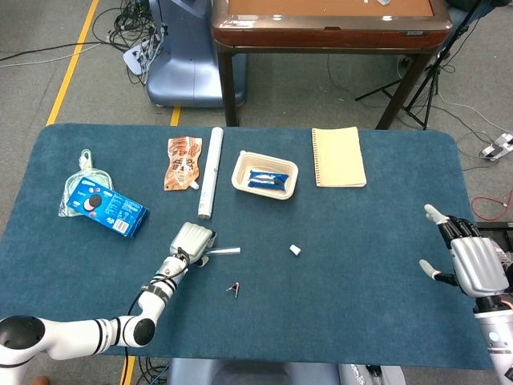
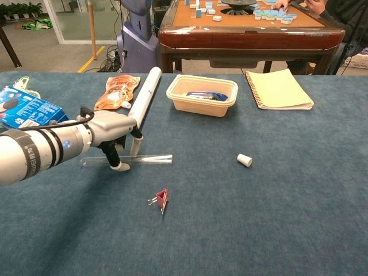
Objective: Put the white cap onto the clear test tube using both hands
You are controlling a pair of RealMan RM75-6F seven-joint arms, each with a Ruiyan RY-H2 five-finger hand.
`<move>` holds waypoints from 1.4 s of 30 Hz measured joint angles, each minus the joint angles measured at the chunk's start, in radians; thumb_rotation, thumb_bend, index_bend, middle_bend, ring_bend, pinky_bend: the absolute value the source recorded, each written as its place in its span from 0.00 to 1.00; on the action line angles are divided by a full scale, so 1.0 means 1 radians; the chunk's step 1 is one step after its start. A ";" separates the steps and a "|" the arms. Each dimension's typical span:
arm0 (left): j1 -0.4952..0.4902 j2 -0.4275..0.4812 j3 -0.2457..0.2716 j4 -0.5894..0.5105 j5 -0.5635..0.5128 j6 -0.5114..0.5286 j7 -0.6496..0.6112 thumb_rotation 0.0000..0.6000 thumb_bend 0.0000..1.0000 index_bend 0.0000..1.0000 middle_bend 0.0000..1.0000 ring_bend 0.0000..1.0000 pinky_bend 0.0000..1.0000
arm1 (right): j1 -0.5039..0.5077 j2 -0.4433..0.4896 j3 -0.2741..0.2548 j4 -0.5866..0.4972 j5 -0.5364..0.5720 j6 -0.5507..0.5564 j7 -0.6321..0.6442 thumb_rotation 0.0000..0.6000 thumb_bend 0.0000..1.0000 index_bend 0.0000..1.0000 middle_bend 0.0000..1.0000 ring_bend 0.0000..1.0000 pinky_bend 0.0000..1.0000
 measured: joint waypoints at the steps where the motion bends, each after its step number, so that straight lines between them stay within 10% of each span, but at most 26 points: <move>1: 0.000 0.000 0.000 0.000 -0.002 -0.001 -0.001 1.00 0.22 0.51 1.00 1.00 1.00 | 0.001 -0.001 0.000 0.000 0.000 0.000 -0.001 1.00 0.20 0.07 0.22 0.18 0.20; 14: 0.008 0.030 -0.007 -0.032 0.025 0.004 -0.057 0.95 0.22 0.57 1.00 1.00 1.00 | 0.006 -0.001 0.001 -0.006 0.004 -0.012 -0.010 1.00 0.20 0.08 0.23 0.18 0.21; 25: 0.083 0.163 0.001 -0.164 0.271 0.060 -0.271 1.00 0.22 0.58 1.00 1.00 1.00 | 0.047 -0.005 -0.004 -0.040 -0.016 -0.070 -0.083 1.00 0.23 0.18 0.28 0.22 0.25; 35: 0.160 0.295 0.042 -0.304 0.468 0.134 -0.389 1.00 0.22 0.59 1.00 1.00 1.00 | 0.143 -0.015 -0.003 -0.076 -0.008 -0.226 -0.198 1.00 0.56 0.28 0.76 0.85 0.95; 42: 0.184 0.335 0.048 -0.334 0.486 0.139 -0.422 1.00 0.22 0.60 1.00 1.00 1.00 | 0.254 -0.013 -0.009 -0.090 0.073 -0.455 -0.265 1.00 0.98 0.28 1.00 1.00 1.00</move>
